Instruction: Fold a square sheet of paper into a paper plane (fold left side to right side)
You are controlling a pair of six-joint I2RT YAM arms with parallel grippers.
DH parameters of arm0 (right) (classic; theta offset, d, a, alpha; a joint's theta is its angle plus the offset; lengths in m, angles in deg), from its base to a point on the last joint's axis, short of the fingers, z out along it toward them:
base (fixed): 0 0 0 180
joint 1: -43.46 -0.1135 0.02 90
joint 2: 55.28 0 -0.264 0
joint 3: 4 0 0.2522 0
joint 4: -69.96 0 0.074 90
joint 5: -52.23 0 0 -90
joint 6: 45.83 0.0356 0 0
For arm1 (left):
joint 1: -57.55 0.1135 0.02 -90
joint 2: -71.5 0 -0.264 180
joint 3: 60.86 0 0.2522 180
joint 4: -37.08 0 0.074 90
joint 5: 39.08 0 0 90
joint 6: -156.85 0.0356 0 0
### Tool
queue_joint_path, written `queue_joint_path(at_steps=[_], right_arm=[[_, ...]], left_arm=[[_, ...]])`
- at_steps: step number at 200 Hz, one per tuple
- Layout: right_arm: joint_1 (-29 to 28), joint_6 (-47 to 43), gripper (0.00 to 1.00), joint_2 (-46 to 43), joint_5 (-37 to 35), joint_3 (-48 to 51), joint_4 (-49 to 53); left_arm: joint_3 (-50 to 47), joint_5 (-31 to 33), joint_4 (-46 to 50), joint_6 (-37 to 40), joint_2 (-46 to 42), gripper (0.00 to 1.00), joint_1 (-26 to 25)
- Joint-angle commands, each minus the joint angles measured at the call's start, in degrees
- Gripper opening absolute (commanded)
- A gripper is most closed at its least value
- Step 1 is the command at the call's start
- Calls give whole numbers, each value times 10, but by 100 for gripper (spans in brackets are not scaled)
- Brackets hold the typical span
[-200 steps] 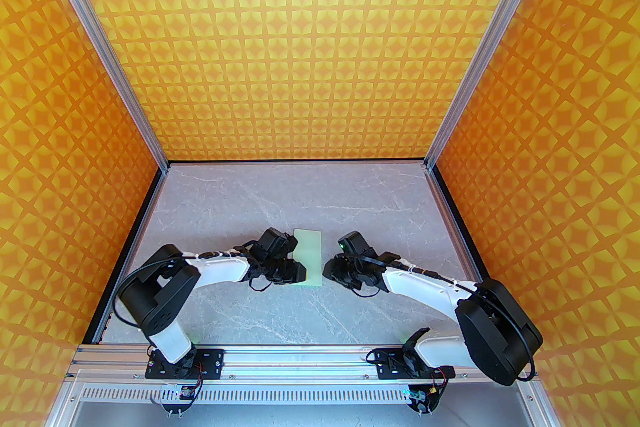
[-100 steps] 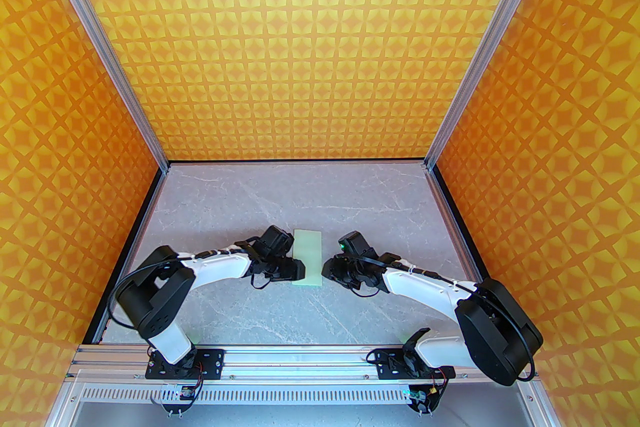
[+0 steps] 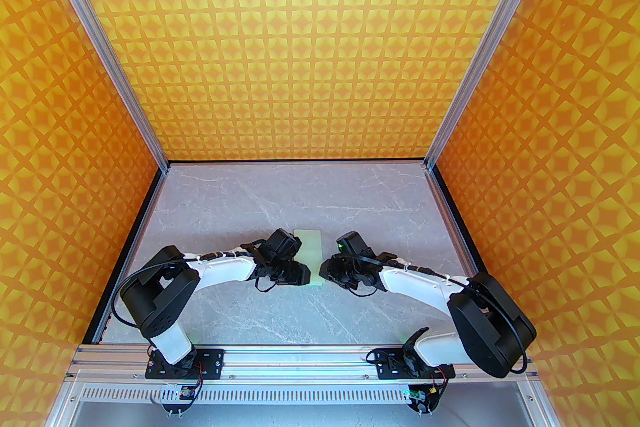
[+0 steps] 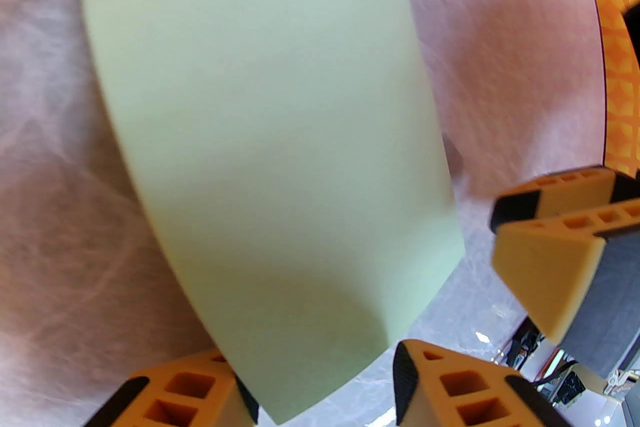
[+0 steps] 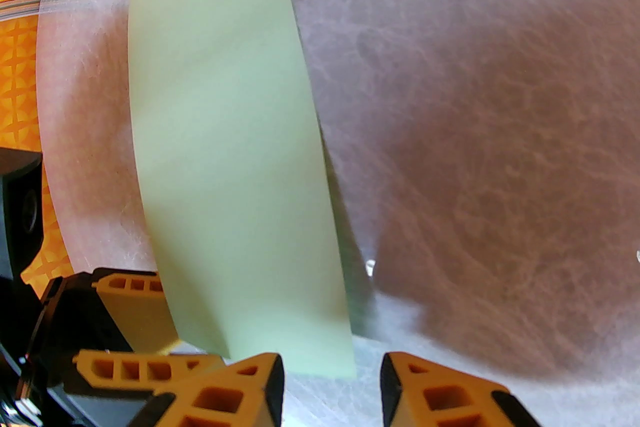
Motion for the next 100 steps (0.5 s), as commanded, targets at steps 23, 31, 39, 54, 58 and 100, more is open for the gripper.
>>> queue_joint_path(at_steps=[23,31,39,54,58,100], right_arm=[[2,15,38,23,24,4,-32],[2,21,38,26,29,7,-41],[2,29,38,28,33,14,-57],[2,45,38,35,44,23,-82],[2,47,39,38,46,24,-87],[2,65,39,42,64,34,-125]], left_arm=[[8,-13,-1,0,-3,49,-2],[7,-13,3,1,-6,49,-2],[6,-11,3,2,-7,49,-1],[6,-10,0,1,-3,49,-2],[6,-11,1,1,-2,49,-1],[7,-11,1,2,3,48,-2]])
